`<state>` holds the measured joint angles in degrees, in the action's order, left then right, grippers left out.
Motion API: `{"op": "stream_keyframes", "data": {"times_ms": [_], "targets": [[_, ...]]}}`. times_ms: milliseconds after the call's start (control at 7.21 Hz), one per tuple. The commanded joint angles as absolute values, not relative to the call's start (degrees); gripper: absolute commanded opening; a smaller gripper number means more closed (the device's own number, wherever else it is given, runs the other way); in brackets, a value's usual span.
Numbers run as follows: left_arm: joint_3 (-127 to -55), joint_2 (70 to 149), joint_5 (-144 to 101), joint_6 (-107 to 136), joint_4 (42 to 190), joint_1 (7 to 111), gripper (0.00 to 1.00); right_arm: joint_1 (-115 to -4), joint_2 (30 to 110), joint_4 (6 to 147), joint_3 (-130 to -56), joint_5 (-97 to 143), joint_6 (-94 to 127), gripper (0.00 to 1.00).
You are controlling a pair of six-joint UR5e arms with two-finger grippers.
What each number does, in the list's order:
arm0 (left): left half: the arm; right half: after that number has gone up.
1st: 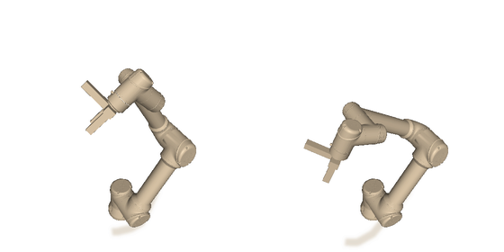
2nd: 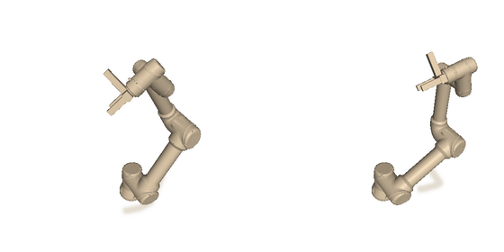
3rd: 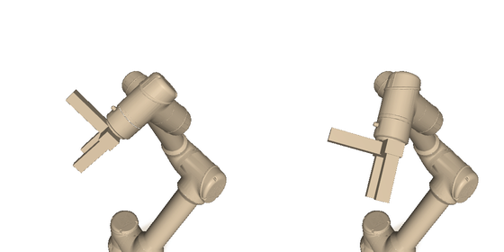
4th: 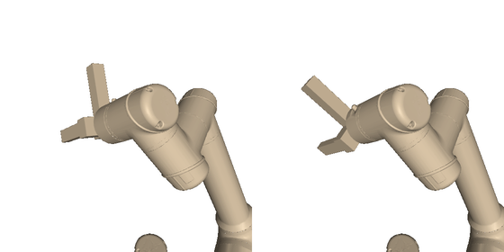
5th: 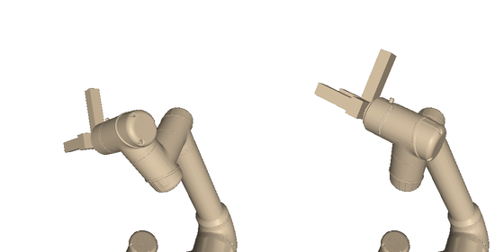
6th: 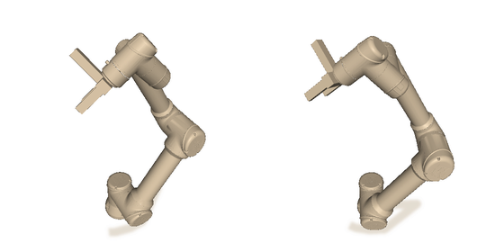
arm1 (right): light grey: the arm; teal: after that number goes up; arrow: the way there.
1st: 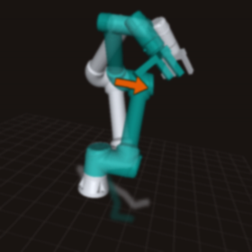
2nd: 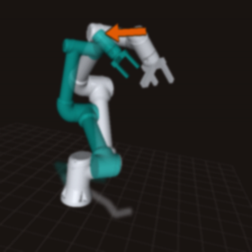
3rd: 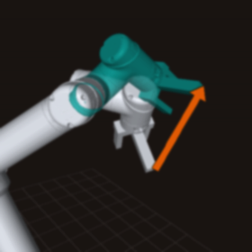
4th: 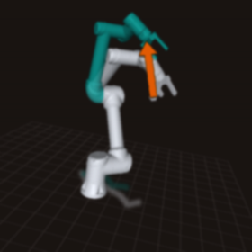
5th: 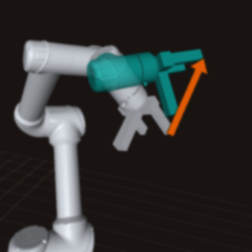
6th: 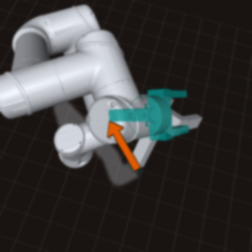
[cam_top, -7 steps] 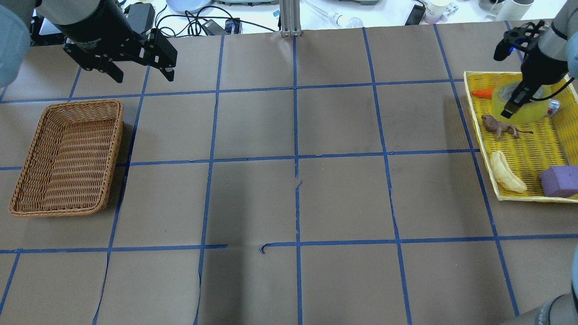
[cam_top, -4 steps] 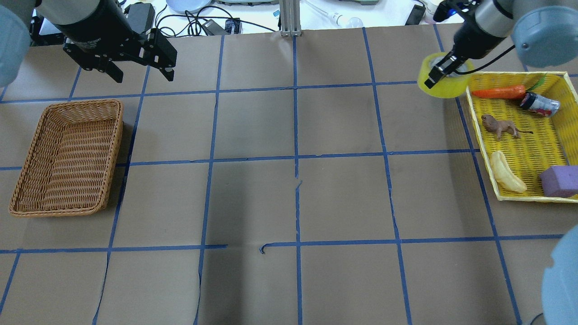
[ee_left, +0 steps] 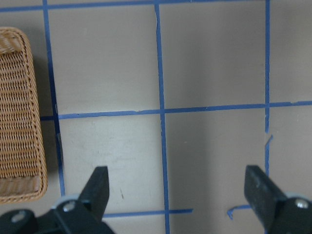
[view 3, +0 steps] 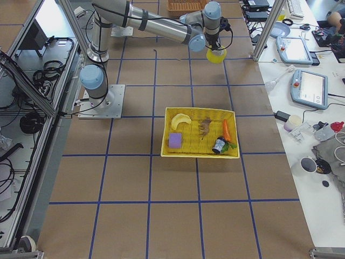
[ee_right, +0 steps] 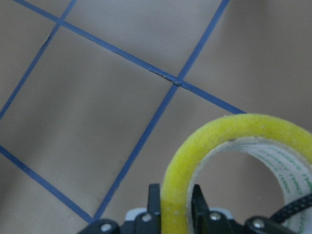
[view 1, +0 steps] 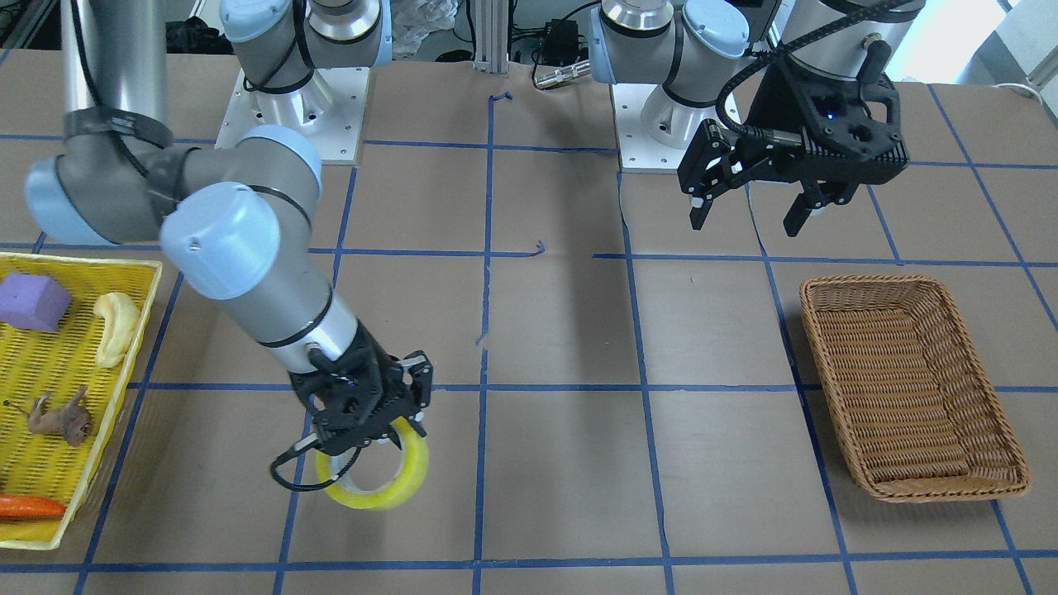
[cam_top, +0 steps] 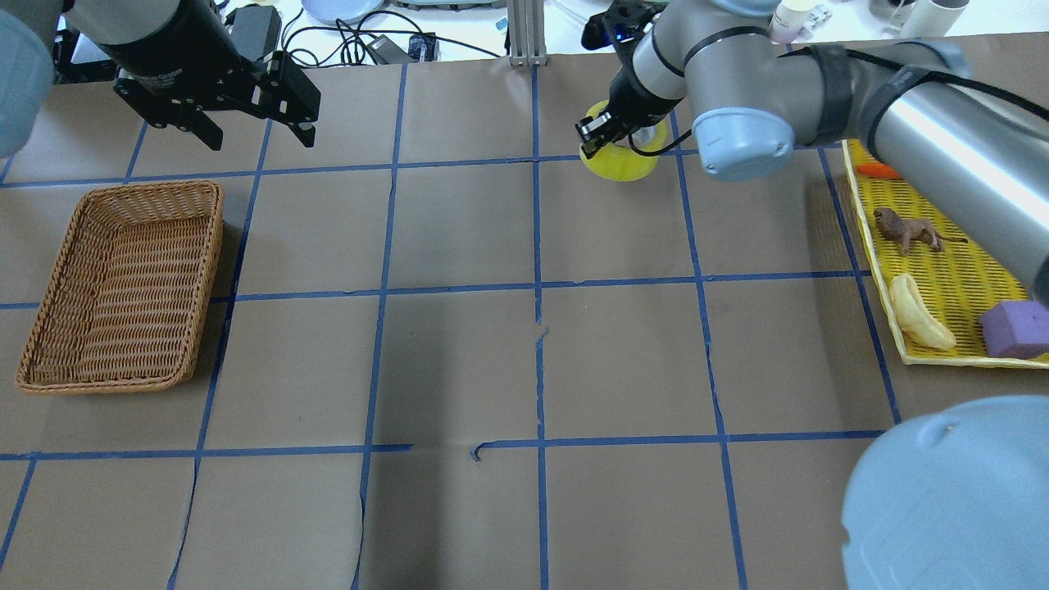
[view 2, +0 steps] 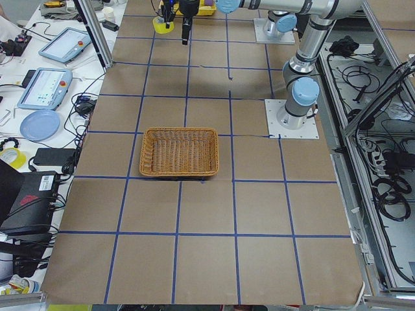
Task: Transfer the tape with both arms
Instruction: 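Carry the tape roll with the right gripper to the table center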
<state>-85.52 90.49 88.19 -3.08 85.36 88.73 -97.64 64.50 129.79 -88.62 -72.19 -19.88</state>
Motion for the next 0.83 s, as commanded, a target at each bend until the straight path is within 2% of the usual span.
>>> {"op": "stream_keyframes", "data": {"times_ms": [0,277,693], "targets": [[-85.52,90.44,88.15,-3.08,85.43,88.68,1.00,-103.17,62.58,134.11,-89.20,-74.69,-16.00,0.00],[-85.52,90.44,88.15,-3.08,85.34,88.68,1.00,-105.64,61.18,147.94,-94.19,-74.01,-16.95,0.00],[-85.52,90.44,88.16,-3.08,85.34,88.68,1.00,-105.82,56.61,148.97,-94.84,-74.71,-21.27,0.01]]}}
